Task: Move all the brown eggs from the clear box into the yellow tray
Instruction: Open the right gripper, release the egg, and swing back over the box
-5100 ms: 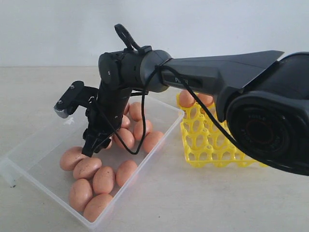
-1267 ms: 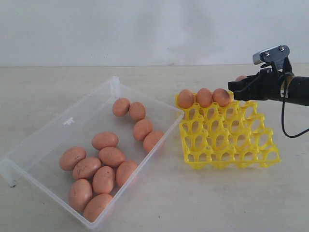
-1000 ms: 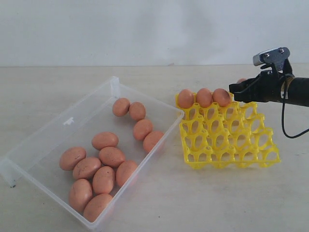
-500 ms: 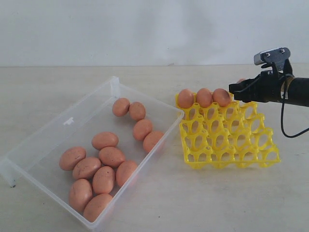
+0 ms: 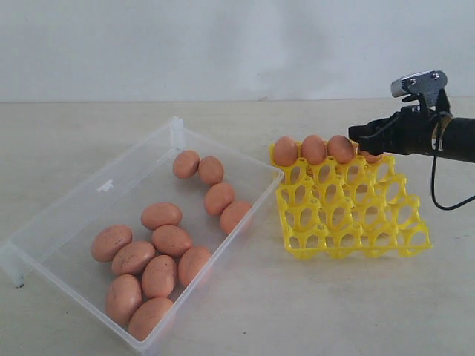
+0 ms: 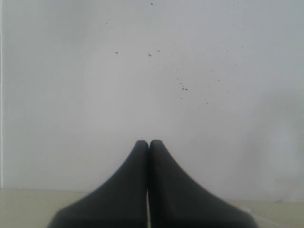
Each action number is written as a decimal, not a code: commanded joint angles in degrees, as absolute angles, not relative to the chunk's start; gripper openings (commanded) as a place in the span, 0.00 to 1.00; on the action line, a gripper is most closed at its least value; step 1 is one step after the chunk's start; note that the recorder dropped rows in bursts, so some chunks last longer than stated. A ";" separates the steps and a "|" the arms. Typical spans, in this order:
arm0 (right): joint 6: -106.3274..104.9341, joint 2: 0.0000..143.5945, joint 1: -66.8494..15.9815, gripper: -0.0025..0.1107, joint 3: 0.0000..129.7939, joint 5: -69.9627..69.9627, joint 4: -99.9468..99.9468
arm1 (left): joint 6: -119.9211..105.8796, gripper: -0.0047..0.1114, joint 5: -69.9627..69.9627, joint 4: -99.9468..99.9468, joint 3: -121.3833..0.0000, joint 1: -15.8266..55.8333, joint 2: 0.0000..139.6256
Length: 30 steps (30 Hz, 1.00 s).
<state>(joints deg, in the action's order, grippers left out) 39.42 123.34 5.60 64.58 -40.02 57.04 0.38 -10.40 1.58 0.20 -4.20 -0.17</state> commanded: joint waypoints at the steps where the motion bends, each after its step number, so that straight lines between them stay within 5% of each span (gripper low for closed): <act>1: 39.28 119.33 5.68 0.57 64.65 -47.44 55.47 | 0.36 0.00 -10.73 1.61 0.00 -3.92 0.00; 8: 54.87 109.34 4.57 0.53 64.65 -67.21 56.19 | 0.36 0.00 -10.73 1.61 0.00 -3.92 0.00; 16: 59.06 100.08 -5.36 0.02 64.65 -67.70 68.57 | 0.36 0.00 -10.18 1.61 0.00 -3.92 0.00; 20: 59.93 98.43 -13.94 0.02 64.65 -63.77 73.04 | 0.36 0.00 -8.56 1.61 0.00 -3.92 0.00; 26: 56.20 97.83 -30.94 0.02 64.65 -37.72 76.49 | 0.36 0.00 -4.06 1.61 0.00 -3.92 0.00; 30: 53.59 97.83 -44.99 0.02 64.65 1.34 86.10 | 0.36 0.00 -1.51 1.61 0.00 -3.92 0.00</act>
